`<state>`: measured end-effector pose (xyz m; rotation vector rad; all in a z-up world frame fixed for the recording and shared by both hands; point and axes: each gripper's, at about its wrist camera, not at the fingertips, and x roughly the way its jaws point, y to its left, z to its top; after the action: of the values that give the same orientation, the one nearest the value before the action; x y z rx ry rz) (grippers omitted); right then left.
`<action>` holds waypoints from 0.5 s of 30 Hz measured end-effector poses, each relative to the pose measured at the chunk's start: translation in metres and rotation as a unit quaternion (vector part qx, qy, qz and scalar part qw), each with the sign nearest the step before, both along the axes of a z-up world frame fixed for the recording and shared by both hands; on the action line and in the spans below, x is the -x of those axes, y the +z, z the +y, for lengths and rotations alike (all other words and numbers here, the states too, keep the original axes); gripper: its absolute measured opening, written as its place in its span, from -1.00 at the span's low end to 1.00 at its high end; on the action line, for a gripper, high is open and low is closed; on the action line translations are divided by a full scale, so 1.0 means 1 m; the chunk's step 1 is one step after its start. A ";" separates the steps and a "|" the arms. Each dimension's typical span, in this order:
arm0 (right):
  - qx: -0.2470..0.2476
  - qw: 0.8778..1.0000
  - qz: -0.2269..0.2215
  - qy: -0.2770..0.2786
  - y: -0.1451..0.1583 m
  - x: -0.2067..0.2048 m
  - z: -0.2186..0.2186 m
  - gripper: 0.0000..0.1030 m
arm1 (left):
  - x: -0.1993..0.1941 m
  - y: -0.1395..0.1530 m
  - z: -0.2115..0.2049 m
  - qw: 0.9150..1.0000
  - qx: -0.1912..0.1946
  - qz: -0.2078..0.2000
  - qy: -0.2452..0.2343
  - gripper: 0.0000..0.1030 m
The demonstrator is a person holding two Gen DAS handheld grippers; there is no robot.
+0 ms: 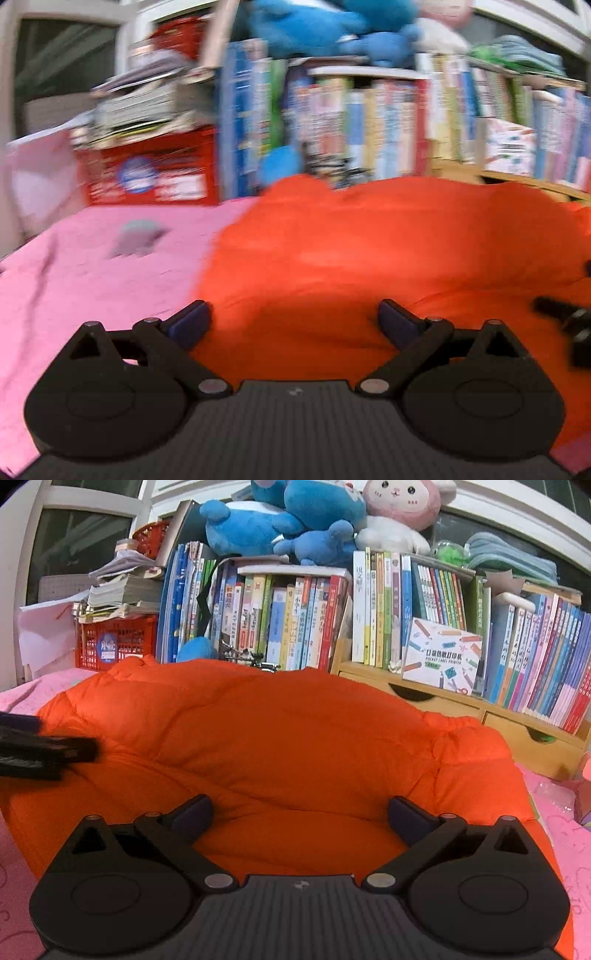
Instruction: Fold clothes
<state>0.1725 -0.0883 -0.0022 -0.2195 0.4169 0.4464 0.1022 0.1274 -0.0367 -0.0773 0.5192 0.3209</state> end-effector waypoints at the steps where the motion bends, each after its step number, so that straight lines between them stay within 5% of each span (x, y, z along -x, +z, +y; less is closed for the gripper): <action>1: -0.003 1.000 -0.002 0.000 0.001 0.001 -0.001 1.00 | 0.007 0.000 0.009 1.000 0.007 0.005 0.010 0.92; 10: -0.035 0.999 -0.010 -0.005 0.004 0.005 -0.010 1.00 | 0.006 0.036 0.089 0.986 0.153 -0.064 0.029 0.81; 15: -0.049 0.999 -0.015 -0.009 0.005 0.009 -0.015 1.00 | -0.015 0.019 0.131 0.951 0.308 -0.030 -0.009 0.78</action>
<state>0.1639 -0.1034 0.0027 -0.1280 0.3666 0.4436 0.1168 0.2588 -0.0176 -0.6867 0.5437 0.1275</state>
